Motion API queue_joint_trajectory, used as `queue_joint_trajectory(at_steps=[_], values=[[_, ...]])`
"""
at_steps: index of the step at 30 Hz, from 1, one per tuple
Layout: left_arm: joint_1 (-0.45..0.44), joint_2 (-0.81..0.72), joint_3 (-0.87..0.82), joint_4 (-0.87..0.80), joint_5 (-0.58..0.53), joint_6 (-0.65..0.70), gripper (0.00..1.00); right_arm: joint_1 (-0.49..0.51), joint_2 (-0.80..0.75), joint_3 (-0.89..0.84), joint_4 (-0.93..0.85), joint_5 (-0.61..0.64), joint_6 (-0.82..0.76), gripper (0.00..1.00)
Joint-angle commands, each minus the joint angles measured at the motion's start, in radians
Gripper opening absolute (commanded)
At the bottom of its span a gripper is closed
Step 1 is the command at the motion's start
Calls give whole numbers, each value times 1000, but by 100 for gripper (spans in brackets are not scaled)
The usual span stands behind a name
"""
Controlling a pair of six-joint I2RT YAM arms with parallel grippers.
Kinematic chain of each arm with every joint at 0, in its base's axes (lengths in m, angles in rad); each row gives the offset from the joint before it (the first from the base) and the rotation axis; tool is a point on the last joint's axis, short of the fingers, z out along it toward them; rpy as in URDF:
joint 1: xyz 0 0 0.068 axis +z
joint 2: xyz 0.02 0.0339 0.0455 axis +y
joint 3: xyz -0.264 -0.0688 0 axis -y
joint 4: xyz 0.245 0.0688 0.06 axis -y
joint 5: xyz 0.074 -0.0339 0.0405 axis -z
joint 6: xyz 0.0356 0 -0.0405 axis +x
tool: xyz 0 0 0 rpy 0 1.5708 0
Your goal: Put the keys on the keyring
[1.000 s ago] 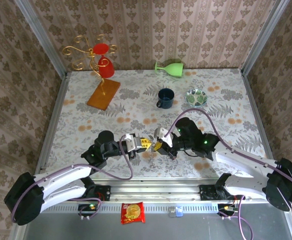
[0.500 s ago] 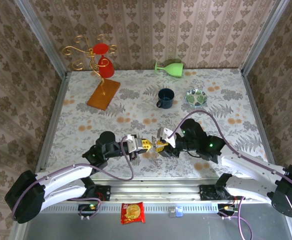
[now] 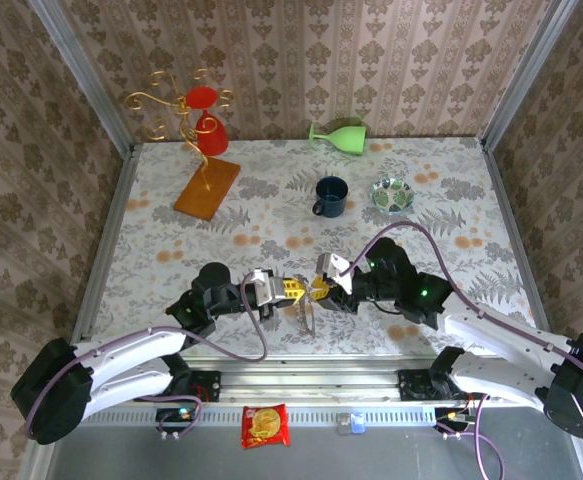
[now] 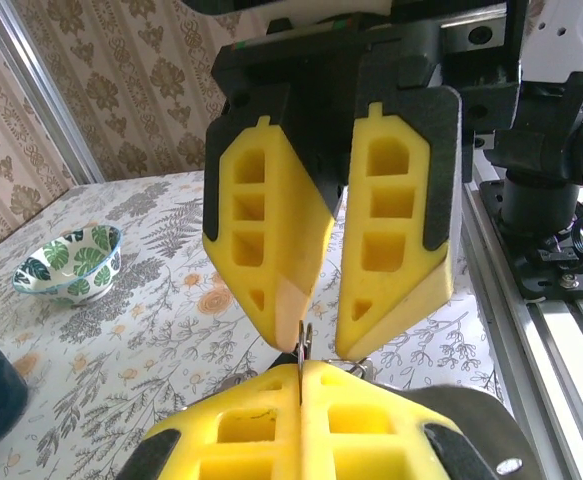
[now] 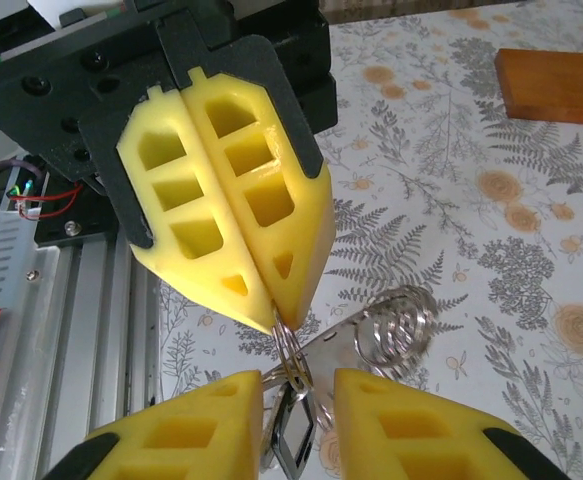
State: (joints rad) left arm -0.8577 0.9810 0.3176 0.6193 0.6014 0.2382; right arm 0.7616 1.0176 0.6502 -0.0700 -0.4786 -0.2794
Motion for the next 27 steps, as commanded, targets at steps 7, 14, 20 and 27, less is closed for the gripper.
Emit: queue_joint_trajectory(at_steps=[7,14,20,27], values=[[-7,4,-9,84,30,-26,0,-6,41,2,83,-60,25,16],[-7,-13,-10,50,-29,-16,19,-6,46,37,24,-68,-14,0],[-8,-54,72,-234,-43,103,28,4,69,141,-221,-15,-166,0],[-7,-36,132,-347,-32,174,24,29,136,269,-420,47,-305,0]])
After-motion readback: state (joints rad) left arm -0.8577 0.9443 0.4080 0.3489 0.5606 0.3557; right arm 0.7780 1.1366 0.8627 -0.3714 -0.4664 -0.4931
